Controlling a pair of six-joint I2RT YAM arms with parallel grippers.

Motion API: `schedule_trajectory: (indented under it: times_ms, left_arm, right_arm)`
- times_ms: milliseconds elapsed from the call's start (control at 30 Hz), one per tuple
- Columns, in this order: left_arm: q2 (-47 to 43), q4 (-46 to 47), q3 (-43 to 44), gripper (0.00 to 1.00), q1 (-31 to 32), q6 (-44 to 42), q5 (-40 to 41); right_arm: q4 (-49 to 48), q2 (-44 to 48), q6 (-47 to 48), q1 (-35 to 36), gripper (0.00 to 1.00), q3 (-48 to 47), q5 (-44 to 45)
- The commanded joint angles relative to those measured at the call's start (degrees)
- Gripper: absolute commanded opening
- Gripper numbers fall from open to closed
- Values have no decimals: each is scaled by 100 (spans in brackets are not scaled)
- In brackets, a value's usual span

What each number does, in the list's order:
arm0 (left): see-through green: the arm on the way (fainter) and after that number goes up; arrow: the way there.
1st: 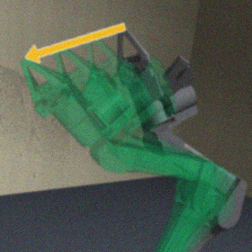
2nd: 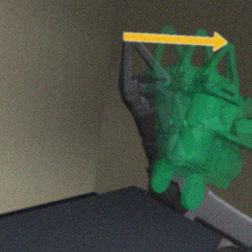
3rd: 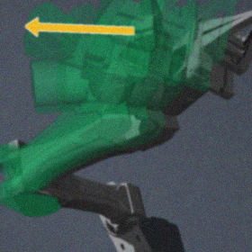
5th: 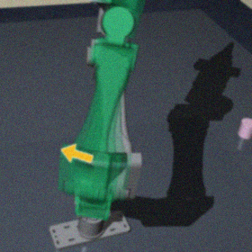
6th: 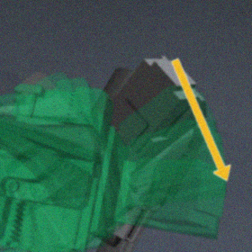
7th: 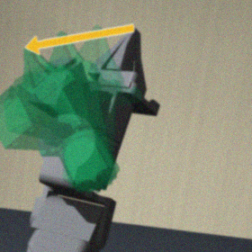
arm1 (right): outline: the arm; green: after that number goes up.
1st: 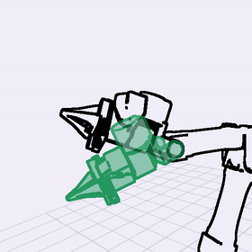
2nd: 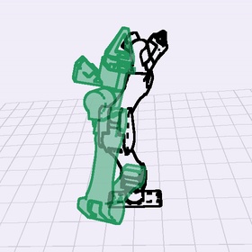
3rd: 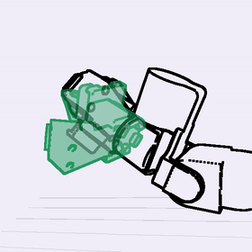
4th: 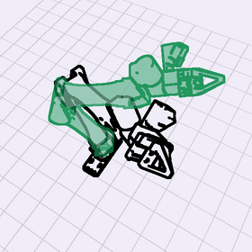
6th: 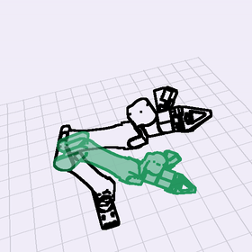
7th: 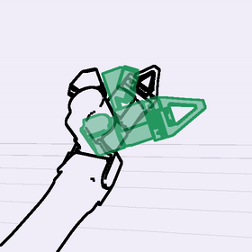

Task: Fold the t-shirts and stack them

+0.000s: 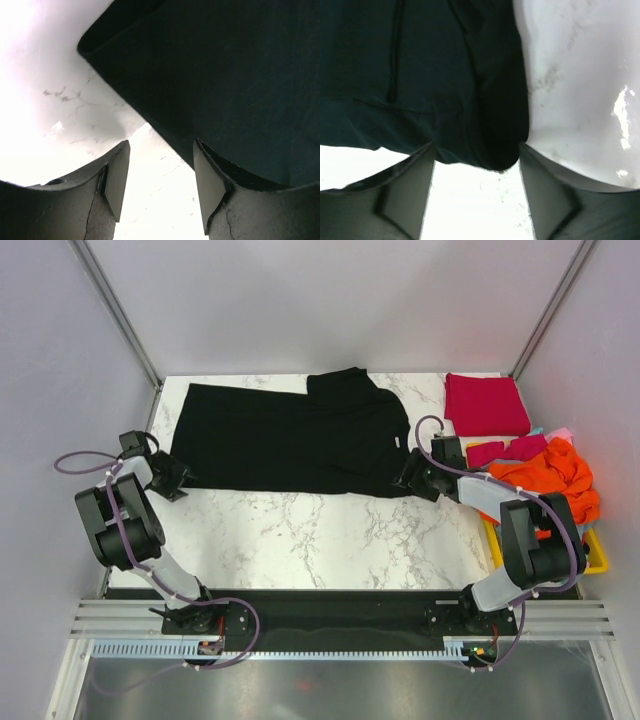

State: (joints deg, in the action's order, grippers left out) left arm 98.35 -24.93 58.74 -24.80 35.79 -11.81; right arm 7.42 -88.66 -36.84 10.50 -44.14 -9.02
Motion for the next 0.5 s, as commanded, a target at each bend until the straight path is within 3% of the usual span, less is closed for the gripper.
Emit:
schedule_trajectory:
  times_ms: [0, 167, 300, 400, 467]
  left_arm:
    - [53, 471, 41, 61, 45, 192, 250]
    - [123, 515, 155, 62, 45, 174, 434]
    - [325, 524, 173, 61, 45, 235, 513]
    - [404, 541, 103, 60, 45, 385, 733]
    - [510, 638, 120, 53, 45, 446, 724]
  right_arm:
    - [-689, -151, -95, -13, 72, 37, -206]
    - [-785, -283, -16, -39, 53, 90, -188]
    - [-909, -310, 36, -74, 27, 169, -197]
    - [-927, -310, 72, -171, 24, 222, -215]
    - [-927, -283, 124, -285, 20, 248, -267]
